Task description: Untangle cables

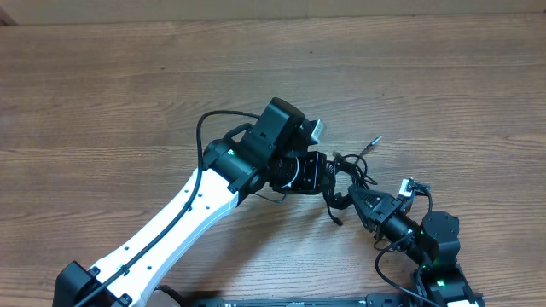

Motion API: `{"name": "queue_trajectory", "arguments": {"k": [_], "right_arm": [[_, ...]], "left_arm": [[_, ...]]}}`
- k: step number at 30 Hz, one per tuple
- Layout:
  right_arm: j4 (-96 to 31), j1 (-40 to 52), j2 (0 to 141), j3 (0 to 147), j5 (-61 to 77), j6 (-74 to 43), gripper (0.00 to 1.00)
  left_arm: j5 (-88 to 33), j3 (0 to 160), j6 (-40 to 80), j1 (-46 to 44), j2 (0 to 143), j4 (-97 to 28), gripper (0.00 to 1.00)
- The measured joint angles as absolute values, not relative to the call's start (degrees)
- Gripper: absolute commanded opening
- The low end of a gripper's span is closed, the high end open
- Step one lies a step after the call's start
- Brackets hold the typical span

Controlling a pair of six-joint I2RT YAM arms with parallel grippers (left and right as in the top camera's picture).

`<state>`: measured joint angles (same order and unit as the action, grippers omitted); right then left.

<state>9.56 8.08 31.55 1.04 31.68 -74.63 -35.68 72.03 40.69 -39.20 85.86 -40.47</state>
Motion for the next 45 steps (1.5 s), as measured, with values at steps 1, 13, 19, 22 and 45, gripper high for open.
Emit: {"name": "queue_trajectory", "arguments": {"k": [1,13,19,22,45], "right_arm": [[9.5,8.1,31.6,1.0,31.7,-74.0,0.04],[11.0,8.0,31.4,1.2,31.0,-66.8,0.04],[11.2,8.0,31.4,1.5,32.8,-62.8,0.04],[9.7,8.0,31.5,1.3,33.8,-60.3,0.04],[15.7,8.0,32.2,1.2,32.1,-50.0,0.04]], "left_arm": [[-36.1,72.1,41.8,-39.2,85.9,-39.9,0.04],[-36.8,71.7,69.8,-36.8,86.5,-32.0,0.04],[-32.5,71.6,80.2,-33.7,86.8,-32.2,0.04],[-29.1,71.7,82.5,-31.2,86.8,-31.6,0.06],[-18.6,72.0,49.1,-15.4,85.9,-43.0,0.28]]}}
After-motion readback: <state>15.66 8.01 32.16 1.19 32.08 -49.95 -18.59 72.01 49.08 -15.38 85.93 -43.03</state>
